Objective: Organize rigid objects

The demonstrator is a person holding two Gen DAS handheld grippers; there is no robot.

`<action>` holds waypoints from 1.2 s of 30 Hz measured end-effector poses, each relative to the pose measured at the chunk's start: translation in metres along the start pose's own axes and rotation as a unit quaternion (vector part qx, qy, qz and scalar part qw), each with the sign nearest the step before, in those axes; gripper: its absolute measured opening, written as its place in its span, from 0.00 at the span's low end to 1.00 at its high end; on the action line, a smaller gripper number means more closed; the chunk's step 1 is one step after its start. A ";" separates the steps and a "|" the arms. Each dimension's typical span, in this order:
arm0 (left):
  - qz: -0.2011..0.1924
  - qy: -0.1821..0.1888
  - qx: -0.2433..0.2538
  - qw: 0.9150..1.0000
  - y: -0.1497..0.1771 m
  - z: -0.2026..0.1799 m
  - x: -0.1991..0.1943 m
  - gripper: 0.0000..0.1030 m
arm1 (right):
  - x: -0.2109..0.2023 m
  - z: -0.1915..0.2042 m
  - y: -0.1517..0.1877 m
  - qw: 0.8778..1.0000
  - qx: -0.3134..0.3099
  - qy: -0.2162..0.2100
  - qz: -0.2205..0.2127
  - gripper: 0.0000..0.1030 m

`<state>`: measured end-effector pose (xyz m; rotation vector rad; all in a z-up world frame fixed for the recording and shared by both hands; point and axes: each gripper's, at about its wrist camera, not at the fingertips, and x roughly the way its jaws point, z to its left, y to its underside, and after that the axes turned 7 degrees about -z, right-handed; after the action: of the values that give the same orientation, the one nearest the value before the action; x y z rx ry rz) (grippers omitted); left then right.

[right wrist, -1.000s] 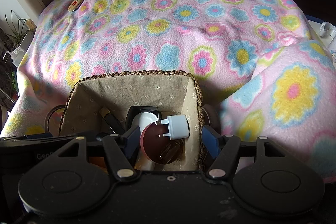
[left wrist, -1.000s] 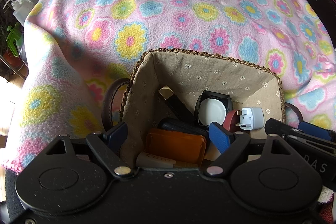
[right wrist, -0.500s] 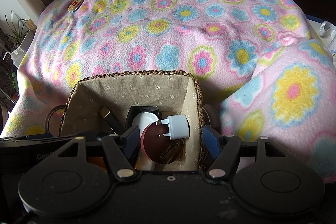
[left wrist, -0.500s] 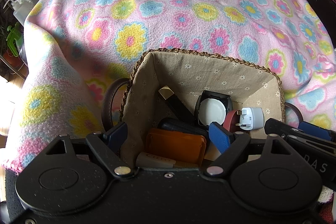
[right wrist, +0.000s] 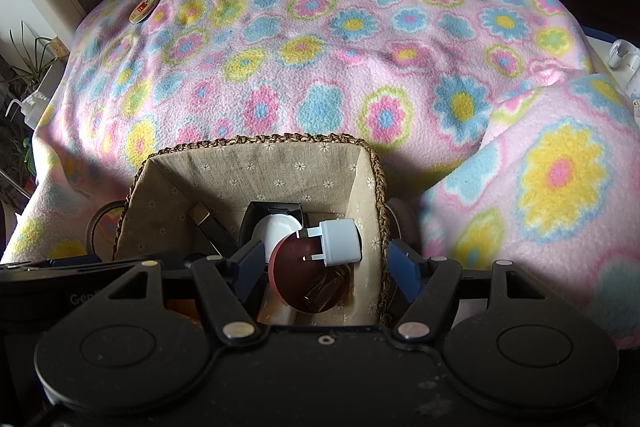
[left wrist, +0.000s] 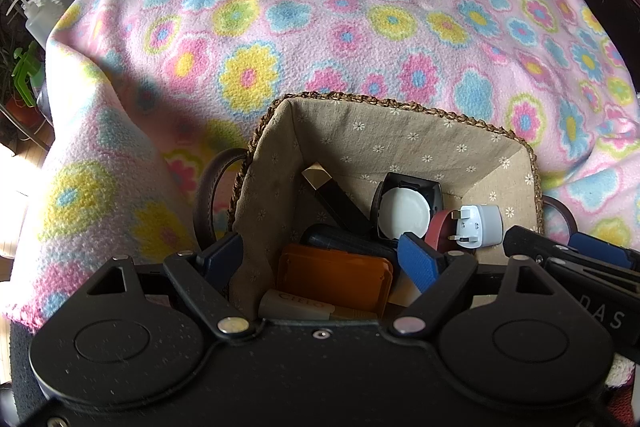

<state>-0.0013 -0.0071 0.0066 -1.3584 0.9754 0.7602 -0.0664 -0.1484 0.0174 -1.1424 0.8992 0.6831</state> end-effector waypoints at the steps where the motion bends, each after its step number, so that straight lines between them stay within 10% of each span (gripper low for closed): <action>1: 0.000 0.000 0.000 1.000 0.000 0.000 0.000 0.78 | 0.000 0.000 0.000 1.000 0.000 0.000 0.000 0.66; 36: -0.011 -0.020 0.010 1.000 0.000 -0.004 -0.002 0.78 | -0.008 0.002 -0.002 1.000 -0.001 0.025 -0.018 0.89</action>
<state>-0.0027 -0.0111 0.0081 -1.3295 0.9328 0.7567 -0.0683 -0.1469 0.0252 -1.1791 0.9178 0.6283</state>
